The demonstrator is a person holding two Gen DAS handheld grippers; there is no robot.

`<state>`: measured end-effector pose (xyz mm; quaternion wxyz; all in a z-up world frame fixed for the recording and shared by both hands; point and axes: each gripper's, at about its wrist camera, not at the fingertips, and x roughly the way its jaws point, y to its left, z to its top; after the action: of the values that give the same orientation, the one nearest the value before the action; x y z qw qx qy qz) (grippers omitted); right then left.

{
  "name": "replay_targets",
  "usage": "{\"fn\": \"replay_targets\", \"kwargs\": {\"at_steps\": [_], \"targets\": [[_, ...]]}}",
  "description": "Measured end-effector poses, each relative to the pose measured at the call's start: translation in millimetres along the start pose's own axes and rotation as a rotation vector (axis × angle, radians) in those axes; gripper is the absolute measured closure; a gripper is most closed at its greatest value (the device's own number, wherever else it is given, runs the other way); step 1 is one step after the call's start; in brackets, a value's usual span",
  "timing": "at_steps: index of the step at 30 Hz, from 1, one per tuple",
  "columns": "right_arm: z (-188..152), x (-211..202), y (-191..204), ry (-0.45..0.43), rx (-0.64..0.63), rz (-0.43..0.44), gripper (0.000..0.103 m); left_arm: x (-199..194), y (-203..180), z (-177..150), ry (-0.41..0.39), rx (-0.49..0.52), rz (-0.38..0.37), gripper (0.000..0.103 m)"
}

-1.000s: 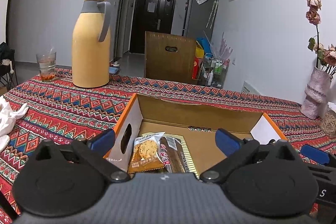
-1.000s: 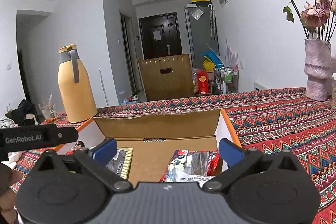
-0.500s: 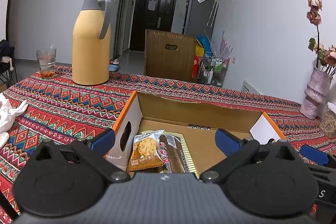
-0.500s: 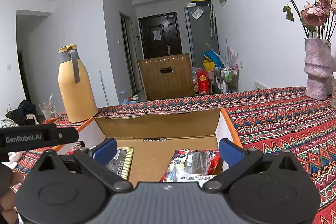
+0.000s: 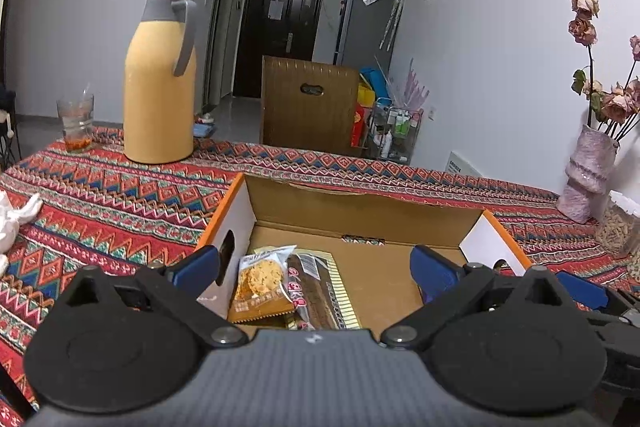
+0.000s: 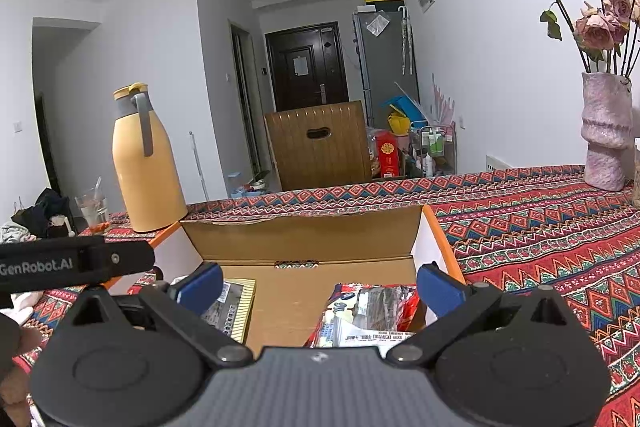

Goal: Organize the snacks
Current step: 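Lower both packets into the box and open both tools, then withdraw both tools from the box back over the snack pile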

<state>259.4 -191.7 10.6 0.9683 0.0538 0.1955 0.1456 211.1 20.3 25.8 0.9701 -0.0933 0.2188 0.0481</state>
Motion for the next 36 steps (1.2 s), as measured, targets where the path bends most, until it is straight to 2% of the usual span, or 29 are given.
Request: {"fn": "replay_targets", "kwargs": {"at_steps": [7,36], "targets": [[-0.7,-0.8,1.5,-0.001,-0.001,0.001,0.000,0.5,-0.1,-0.1,0.015,-0.002,-0.043,0.000],[-0.9,-2.4,0.7,-0.006,-0.001,0.002,0.000,-0.9,-0.8,1.2,0.013,-0.001,-0.054,0.000]]}}
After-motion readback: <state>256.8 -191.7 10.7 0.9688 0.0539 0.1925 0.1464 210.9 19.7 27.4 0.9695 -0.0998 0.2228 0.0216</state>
